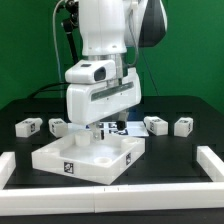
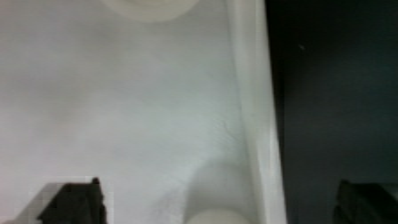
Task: Assemble square table
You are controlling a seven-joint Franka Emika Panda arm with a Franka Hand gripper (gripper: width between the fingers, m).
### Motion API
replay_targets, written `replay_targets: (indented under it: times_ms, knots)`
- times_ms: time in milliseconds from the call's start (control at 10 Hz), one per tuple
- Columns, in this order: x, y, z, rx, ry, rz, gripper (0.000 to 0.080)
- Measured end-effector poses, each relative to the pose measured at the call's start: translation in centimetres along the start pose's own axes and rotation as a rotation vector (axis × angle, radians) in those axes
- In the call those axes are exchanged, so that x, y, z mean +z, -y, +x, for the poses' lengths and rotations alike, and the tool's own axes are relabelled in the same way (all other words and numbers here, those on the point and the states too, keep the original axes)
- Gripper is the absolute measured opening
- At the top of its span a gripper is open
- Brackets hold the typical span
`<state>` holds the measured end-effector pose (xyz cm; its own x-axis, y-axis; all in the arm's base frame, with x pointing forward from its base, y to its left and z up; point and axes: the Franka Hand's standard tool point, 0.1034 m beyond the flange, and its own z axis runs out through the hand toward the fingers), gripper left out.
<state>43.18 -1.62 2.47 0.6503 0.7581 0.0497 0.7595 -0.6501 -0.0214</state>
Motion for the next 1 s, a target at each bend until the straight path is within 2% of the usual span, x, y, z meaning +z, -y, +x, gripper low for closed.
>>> replay_targets:
  times_ms: [100, 200, 500, 600, 700, 800, 900, 1000]
  knots:
    - [0.91, 0.3, 0.1, 0.007, 0.007, 0.014, 0.065]
    - [1.2, 0.37, 0.21, 0.008, 0.01, 0.018, 0.065]
    - [1.22, 0.34, 0.13, 0.01, 0.01, 0.019, 0.0627]
    - [1.22, 0.35, 0.13, 0.01, 0.01, 0.019, 0.0458]
    - [1.23, 0.35, 0.13, 0.01, 0.01, 0.019, 0.0458]
    - [1.24, 0.35, 0.12, 0.01, 0.01, 0.019, 0.0246]
    - [1.24, 0.35, 0.12, 0.01, 0.01, 0.019, 0.0107]
    - [1.2, 0.27, 0.16, 0.011, 0.009, 0.017, 0.0058]
